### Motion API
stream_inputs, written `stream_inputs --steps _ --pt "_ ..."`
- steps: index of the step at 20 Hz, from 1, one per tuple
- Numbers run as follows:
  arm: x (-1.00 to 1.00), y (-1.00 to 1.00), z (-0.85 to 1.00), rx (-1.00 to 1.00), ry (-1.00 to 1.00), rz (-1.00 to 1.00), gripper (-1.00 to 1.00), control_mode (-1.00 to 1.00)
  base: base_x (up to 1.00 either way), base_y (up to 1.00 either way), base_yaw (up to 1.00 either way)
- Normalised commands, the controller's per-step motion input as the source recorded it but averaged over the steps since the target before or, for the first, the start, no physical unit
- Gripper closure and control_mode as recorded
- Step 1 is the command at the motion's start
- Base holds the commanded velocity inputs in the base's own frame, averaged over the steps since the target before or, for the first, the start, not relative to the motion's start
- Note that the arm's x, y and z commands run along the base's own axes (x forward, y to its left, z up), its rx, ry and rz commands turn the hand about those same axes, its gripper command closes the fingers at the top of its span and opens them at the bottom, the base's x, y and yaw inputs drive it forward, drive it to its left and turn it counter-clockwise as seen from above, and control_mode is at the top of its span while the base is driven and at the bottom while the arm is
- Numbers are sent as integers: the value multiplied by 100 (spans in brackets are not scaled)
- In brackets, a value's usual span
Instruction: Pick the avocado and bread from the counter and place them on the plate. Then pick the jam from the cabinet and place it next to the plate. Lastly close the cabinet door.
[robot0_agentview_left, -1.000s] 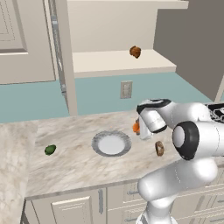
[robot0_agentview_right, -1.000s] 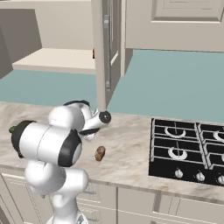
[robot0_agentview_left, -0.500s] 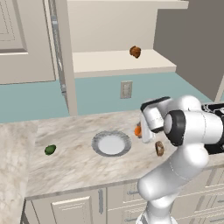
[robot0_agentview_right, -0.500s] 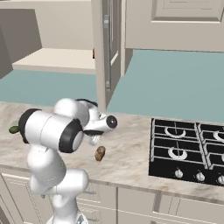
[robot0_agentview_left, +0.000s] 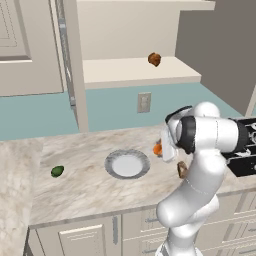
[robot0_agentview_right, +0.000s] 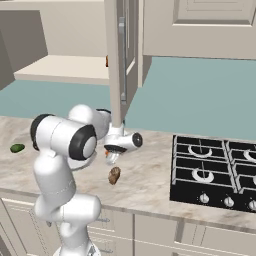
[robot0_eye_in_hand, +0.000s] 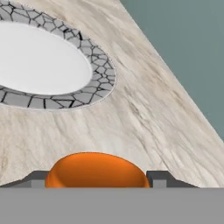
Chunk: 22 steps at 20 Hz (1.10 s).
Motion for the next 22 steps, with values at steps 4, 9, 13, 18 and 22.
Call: stream_inputs --steps 4,9,13,18,22 --pt "34 -12 -24 14 11 9 100 -100 0 0 0" --pt "18 -13 -33 8 7 10 100 -100 0 0 0" --pt "9 -17 -41 8 6 12 100 -100 0 0 0" --pt "0 -22 -45 6 2 14 100 -100 0 0 0" --pt "0 -24 -44 2 0 16 100 -100 0 0 0"
